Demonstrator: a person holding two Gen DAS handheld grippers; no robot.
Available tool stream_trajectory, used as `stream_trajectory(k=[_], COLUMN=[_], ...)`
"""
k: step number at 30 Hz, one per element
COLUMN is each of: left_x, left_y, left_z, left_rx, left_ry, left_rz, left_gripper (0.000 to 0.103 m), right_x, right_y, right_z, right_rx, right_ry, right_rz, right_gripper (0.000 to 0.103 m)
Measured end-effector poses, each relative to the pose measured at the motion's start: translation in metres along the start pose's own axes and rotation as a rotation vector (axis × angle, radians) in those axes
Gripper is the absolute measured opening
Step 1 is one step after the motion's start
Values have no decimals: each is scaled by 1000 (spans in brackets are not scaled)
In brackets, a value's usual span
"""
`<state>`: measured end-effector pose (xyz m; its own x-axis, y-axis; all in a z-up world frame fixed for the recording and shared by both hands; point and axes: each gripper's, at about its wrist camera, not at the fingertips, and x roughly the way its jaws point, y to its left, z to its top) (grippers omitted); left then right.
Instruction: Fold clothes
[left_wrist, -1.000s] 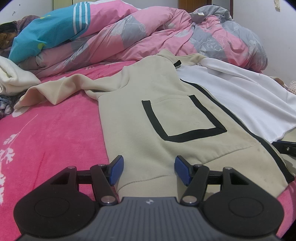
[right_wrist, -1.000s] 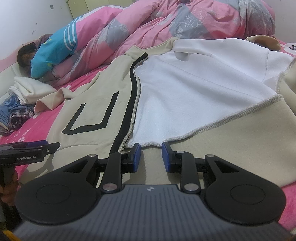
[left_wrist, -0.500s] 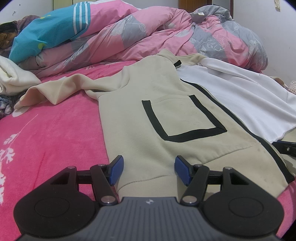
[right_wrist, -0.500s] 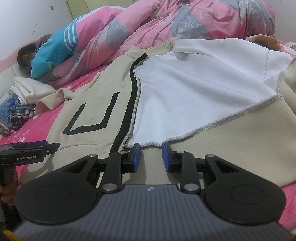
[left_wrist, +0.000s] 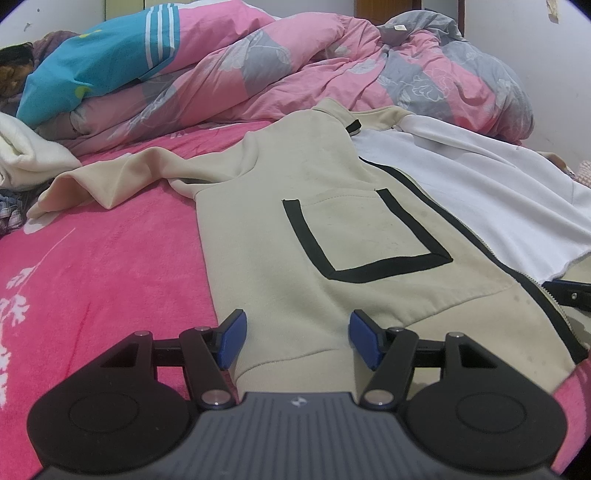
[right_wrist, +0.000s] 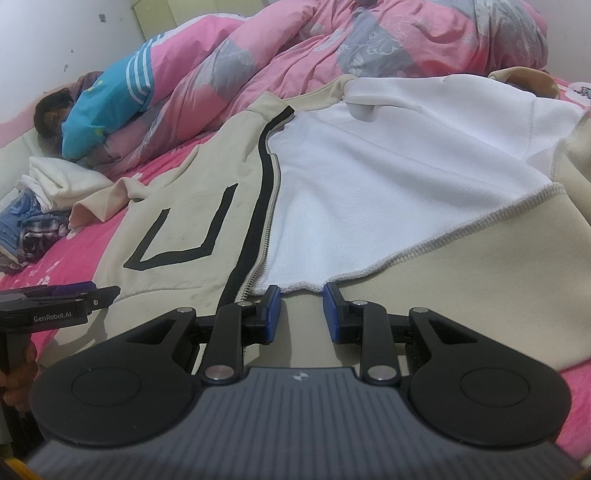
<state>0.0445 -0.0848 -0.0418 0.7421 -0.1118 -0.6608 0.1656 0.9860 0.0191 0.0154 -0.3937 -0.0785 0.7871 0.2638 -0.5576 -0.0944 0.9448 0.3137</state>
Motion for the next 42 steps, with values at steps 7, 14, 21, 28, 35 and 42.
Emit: stream_trajectory(k=[7, 14, 21, 28, 35, 42], left_x=[-2, -19, 0, 72, 81, 81], left_y=[5, 23, 38, 35, 32, 36], left_z=[0, 9, 46, 52, 42, 41], left_rx=[8, -3, -32, -110, -91, -105], left_ry=[-7, -43, -148, -80, -96, -101], left_rz=[-28, -95, -239, -234, -236, -248], left_gripper=[64, 72, 77, 76, 82, 82], right_x=[1, -1, -4, 133, 284, 330], right_y=[1, 8, 30, 21, -25, -62], right_z=[0, 10, 89, 195, 249, 284], right_rx=[-8, -46, -131, -124, -128, -228], right_ry=[-5, 30, -5, 83, 247, 154], right_rz=[-8, -28, -20, -86, -171, -409], right_gripper=[24, 25, 30, 30, 7, 0])
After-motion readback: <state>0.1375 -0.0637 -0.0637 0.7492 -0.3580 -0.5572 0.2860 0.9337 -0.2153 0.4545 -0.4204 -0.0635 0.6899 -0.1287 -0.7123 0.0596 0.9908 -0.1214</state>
